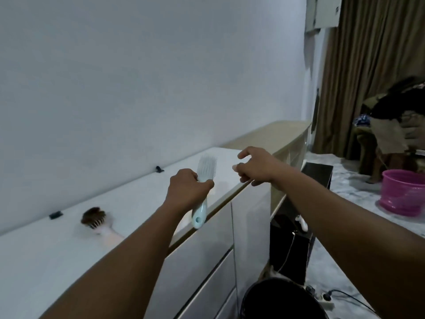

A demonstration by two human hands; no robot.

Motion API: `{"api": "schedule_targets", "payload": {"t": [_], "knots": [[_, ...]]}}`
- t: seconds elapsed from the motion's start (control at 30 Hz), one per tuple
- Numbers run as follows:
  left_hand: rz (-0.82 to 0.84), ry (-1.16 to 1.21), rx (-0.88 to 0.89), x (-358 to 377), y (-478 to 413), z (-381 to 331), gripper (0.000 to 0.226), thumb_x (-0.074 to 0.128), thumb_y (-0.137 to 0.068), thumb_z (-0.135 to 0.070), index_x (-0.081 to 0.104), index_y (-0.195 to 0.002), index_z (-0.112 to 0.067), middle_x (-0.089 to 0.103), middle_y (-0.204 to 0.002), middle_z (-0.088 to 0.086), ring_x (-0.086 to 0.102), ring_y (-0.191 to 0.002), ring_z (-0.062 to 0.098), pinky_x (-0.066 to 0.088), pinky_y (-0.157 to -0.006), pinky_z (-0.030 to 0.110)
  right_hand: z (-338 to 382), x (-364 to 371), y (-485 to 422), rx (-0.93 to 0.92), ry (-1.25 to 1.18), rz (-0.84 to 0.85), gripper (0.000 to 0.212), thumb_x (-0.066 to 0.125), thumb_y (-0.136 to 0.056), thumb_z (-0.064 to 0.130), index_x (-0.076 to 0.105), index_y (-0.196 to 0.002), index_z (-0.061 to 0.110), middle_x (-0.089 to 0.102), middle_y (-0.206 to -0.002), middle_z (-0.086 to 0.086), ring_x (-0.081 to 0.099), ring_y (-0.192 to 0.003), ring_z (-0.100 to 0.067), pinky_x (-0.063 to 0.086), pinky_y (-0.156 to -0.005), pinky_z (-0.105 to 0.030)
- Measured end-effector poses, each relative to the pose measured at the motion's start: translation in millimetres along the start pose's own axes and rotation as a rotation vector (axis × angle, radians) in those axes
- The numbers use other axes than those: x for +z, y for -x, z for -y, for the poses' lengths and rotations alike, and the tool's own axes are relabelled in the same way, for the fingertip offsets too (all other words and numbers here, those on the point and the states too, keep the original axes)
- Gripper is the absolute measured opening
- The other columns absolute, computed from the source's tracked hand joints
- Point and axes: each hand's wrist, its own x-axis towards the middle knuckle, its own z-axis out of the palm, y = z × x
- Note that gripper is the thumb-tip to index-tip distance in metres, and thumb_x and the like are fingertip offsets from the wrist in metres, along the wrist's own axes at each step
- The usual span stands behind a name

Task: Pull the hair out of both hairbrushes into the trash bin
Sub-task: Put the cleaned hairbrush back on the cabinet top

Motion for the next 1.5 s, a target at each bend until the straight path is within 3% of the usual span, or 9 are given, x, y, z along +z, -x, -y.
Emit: {"api": "schedule_targets", "payload": {"t": [0.07,0.2,0.37,0.53,0.63,0.9,1.13,1.27,1.5], "knots": [[-0.038,-0.009,-0.012,-20,-8,7,0.023,0.071,-0.081,-0.03,0.061,-0.085,-0.01,0.055,-0.071,-0.002,0.05,-0.061,0.006,0.039,-0.053,0.022,22,7,-9,-0.032,0.01,0.023,0.041,0.066,-0.09,0.028,0.05,-0.127,0.019,0.07,-0.102,-0.008,0.074,-0.093,-0.021,0.055,-0.073,-0.035],[-0.112,-0.022,-0.081,-49,-25,29,0.031,0.072,-0.077,-0.031,0.065,-0.08,-0.001,0.057,-0.07,0.006,0.051,-0.056,0.014,0.038,-0.05,0.026,55,35,-31,-0.077,0.017,0.081,0.04,0.066,-0.089,0.028,0.05,-0.125,0.019,0.069,-0.101,-0.006,0.073,-0.085,-0.019,0.055,-0.073,-0.035],[-0.137,-0.077,-0.201,-70,-40,67,0.032,0.068,-0.068,-0.039,0.056,-0.067,-0.01,0.057,-0.059,0.001,0.059,-0.052,0.019,0.041,-0.049,0.024,73,81,-57,-0.092,0.033,0.18,0.038,0.067,-0.089,0.028,0.051,-0.123,0.02,0.069,-0.102,-0.007,0.071,-0.084,-0.018,0.054,-0.071,-0.033],[-0.129,-0.172,-0.33,-71,-45,99,0.037,0.063,-0.066,-0.048,0.056,-0.079,-0.014,0.065,-0.077,0.002,0.066,-0.069,0.022,0.046,-0.057,0.028,71,119,-81,-0.083,0.07,0.254,0.039,0.067,-0.088,0.031,0.052,-0.123,0.02,0.07,-0.109,-0.01,0.071,-0.087,-0.019,0.054,-0.072,-0.033],[-0.122,-0.216,-0.357,-66,-48,114,0.033,0.065,-0.074,-0.046,0.045,-0.075,-0.021,0.057,-0.078,-0.003,0.063,-0.078,0.024,0.045,-0.064,0.029,66,135,-92,-0.066,0.099,0.29,0.04,0.067,-0.088,0.031,0.051,-0.124,0.02,0.069,-0.11,-0.009,0.07,-0.086,-0.018,0.052,-0.07,-0.033],[-0.105,-0.301,-0.38,-48,-54,137,0.029,0.067,-0.077,-0.036,0.044,-0.072,-0.018,0.054,-0.078,-0.001,0.06,-0.077,0.026,0.045,-0.061,0.029,50,168,-110,-0.014,0.159,0.343,0.039,0.067,-0.088,0.031,0.052,-0.122,0.019,0.068,-0.11,-0.01,0.071,-0.093,-0.021,0.051,-0.069,-0.031],[-0.074,-0.376,-0.347,-47,-48,151,0.027,0.067,-0.082,-0.036,0.052,-0.094,-0.017,0.064,-0.107,0.007,0.064,-0.098,0.029,0.045,-0.07,0.03,49,188,-106,-0.016,0.195,0.375,0.037,0.066,-0.089,0.031,0.054,-0.122,0.019,0.068,-0.11,-0.009,0.071,-0.098,-0.022,0.053,-0.071,-0.032],[-0.082,-0.416,-0.332,-53,-46,153,0.041,0.068,-0.086,-0.043,0.06,-0.11,-0.012,0.065,-0.113,0.009,0.064,-0.104,0.031,0.043,-0.071,0.03,55,195,-99,-0.034,0.206,0.387,0.036,0.067,-0.089,0.032,0.054,-0.121,0.019,0.068,-0.11,-0.009,0.07,-0.1,-0.022,0.054,-0.075,-0.034],[-0.19,-0.53,-0.346,-91,-30,145,0.036,0.055,-0.092,-0.044,0.059,-0.108,-0.011,0.064,-0.113,0.008,0.064,-0.103,0.032,0.042,-0.072,0.031,80,192,-85,-0.098,0.203,0.385,0.035,0.066,-0.09,0.031,0.056,-0.121,0.017,0.069,-0.109,-0.008,0.069,-0.091,-0.018,0.054,-0.074,-0.034]]}}
